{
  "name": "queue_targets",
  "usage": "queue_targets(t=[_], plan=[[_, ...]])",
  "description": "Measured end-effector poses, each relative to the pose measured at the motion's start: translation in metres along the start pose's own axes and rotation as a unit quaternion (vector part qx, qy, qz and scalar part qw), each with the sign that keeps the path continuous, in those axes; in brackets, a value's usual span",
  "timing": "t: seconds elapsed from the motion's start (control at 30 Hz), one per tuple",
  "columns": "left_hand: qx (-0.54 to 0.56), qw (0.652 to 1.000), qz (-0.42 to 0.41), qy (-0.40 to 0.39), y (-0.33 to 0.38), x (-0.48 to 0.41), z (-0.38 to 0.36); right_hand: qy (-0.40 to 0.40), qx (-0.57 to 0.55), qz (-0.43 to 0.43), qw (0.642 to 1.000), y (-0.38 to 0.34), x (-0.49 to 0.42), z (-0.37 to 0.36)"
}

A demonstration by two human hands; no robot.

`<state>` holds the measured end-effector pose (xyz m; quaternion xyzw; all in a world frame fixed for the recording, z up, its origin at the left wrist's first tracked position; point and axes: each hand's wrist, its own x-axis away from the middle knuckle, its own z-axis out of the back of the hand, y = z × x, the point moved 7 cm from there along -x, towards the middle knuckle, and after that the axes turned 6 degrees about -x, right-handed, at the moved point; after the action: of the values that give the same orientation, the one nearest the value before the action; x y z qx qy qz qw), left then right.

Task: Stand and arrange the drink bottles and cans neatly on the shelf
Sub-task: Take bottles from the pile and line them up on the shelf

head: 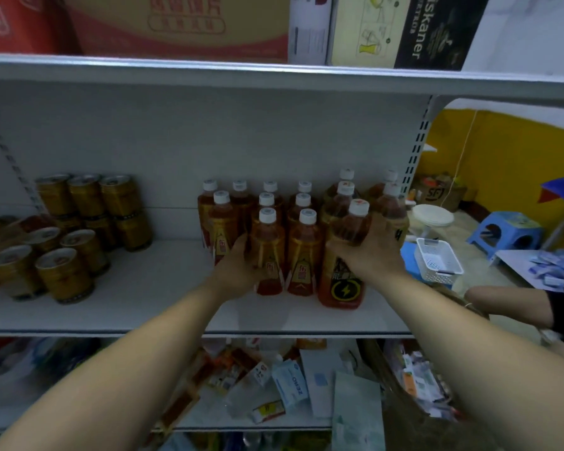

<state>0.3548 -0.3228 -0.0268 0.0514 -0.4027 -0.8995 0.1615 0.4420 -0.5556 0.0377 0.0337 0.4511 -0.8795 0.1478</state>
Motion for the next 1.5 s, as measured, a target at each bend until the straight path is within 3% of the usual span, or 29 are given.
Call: queue_targets(t=[0.1,0.2,0.37,0.63,0.83,0.97,1.5], plan=[[-0.094,0.996,-0.005,0.004,0.014,0.02,0.036,0.015,0.057,0.061,0.996,-0.045,-0.006,0.014],[-0.155,0.988,0.009,-0.011,0.017,0.038,0.072,-0.049,0.155,0.117,0.98,-0.1,-0.004,-0.005],[-0.21,0.978,0.014,-0.002,-0.011,0.069,0.139,-0.117,0.22,0.176,0.952,-0.181,0.015,-0.077],[-0.252,0.966,0.045,0.033,-0.132,0.145,0.283,-0.224,0.197,0.204,0.932,-0.312,0.065,-0.241],[-0.262,0.953,0.136,0.066,-0.229,0.206,0.387,-0.271,0.125,0.261,0.918,-0.413,0.117,-0.356],[-0.253,0.947,0.177,0.084,-0.278,0.228,0.435,-0.302,0.141,0.263,0.906,-0.458,0.131,-0.423],[-0.274,0.913,0.272,0.133,-0.437,0.201,0.595,-0.42,0.1,0.318,0.844,-0.594,0.114,-0.678]])
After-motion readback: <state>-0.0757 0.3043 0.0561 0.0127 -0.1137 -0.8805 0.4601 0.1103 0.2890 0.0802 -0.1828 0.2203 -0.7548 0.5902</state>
